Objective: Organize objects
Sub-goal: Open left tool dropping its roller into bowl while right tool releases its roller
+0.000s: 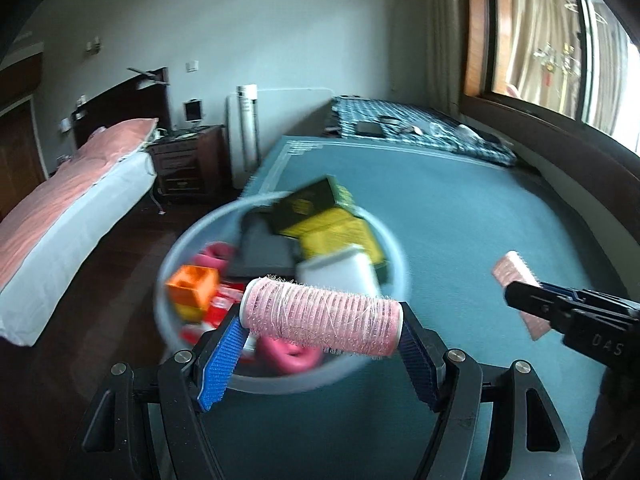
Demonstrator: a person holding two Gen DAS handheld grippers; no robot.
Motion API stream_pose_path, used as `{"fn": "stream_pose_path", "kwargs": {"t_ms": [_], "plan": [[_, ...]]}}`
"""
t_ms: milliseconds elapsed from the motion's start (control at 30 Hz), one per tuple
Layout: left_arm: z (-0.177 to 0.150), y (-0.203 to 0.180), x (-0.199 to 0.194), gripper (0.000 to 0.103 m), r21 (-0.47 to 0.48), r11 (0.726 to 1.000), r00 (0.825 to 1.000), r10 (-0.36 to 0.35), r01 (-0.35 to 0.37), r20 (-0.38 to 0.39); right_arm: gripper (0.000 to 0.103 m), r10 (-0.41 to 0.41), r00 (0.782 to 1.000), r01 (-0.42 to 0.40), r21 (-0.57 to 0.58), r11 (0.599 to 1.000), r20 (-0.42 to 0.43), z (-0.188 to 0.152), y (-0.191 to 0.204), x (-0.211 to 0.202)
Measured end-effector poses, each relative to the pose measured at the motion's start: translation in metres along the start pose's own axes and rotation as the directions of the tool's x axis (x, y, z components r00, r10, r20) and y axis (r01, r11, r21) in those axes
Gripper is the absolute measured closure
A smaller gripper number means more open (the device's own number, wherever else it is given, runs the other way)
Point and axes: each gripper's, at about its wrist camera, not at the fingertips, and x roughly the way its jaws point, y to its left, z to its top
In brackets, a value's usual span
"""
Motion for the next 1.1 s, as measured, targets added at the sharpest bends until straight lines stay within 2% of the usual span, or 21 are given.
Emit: {"fn": "stream_pose_path", "kwargs": {"t_ms": [200,567,700,933,1100], "plan": [[0.006,0.030,0.021,0.027,-0.005,1.000,1.000,-0.018,0.018,-0.024,0.075,0.031,0.999,-0.030,-0.043,0.999,0.021,0.014,0.028,0.007],[0.009,0.042,0.039,0.027,0.020,0.995,0.994,-0.095,0.096,-0.054,0.075,0.105,0.994,-0.098,-0.134,0.986,0.042,0.037,0.079,0.022],[0.005,0.044,0.038,0.019,0.009,0.993,0.992,-0.116,0.116,-0.044,0.075,0.127,0.991,-0.117,-0.169,0.979,0.046,0.044,0.098,0.031],[-0.001,0.049,0.034,0.019,-0.015,0.993,0.992,-0.118,0.118,-0.041,0.075,0.178,0.983,-0.167,-0.212,0.963,0.036,0.054,0.124,0.048],[-0.002,0.050,0.026,0.019,-0.030,0.993,0.992,-0.119,0.118,-0.027,0.075,0.230,0.973,-0.226,-0.221,0.949,-0.008,0.064,0.136,0.072]]}}
